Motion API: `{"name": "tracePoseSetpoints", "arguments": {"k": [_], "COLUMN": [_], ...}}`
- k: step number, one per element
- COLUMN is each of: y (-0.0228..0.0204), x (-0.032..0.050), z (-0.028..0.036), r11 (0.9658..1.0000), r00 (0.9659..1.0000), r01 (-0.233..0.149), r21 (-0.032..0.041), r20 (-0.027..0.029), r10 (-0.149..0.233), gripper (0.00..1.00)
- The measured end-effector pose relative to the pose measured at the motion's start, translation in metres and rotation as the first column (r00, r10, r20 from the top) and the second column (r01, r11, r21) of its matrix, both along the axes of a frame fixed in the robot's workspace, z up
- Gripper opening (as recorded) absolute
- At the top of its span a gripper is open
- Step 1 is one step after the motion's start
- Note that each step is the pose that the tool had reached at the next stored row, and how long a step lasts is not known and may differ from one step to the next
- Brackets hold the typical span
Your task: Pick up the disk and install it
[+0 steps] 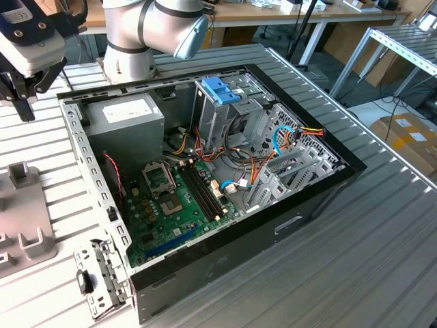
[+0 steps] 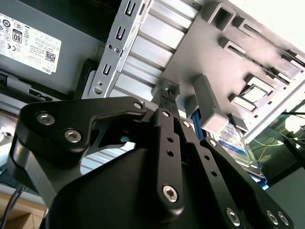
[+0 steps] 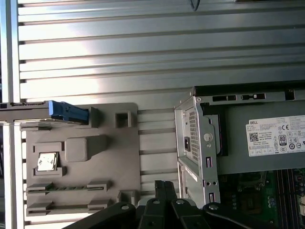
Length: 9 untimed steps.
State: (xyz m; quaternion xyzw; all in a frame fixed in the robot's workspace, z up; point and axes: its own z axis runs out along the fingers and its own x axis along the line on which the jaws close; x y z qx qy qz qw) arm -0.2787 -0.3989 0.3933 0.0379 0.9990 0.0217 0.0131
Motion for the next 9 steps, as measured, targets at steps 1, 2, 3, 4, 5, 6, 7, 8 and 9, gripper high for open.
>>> {"name": "tracePoseSetpoints", "arguments": {"k": [1,2,3,4,5,6,7,8,9], "y": [0.0,0.0,0.0,0.0,0.0,0.0,0.0,0.0,0.0], "x": [-0.0007,-0.0012,-0.0022,-0.0031,-0.0035,-0.0041,-0.0046,-0.005,-0.0065], "z": [0.0,0.0,0.0,0.0,0.0,0.0,0.0,0.0,0.0], "r11": [1.0,1.0,1.0,1.0,1.0,1.0,1.0,1.0,1.0], "r00": [1.0,1.0,1.0,1.0,1.0,1.0,1.0,1.0,1.0], "r01": [0.0,0.0,0.0,0.0,0.0,0.0,0.0,0.0,0.0], "r21": [0.0,0.0,0.0,0.0,0.0,-0.0001,0.0,0.0,0.0], "r20": [0.0,0.0001,0.0,0.0,0.0,0.0,0.0,0.0,0.0001], "r10": [0.0,0.0,0.0,0.0,0.0,0.0,0.0,0.0,0.0], "gripper": [0.11,0.11,0.11,0.11,0.11,0.11,0.11,0.11,0.11]}}
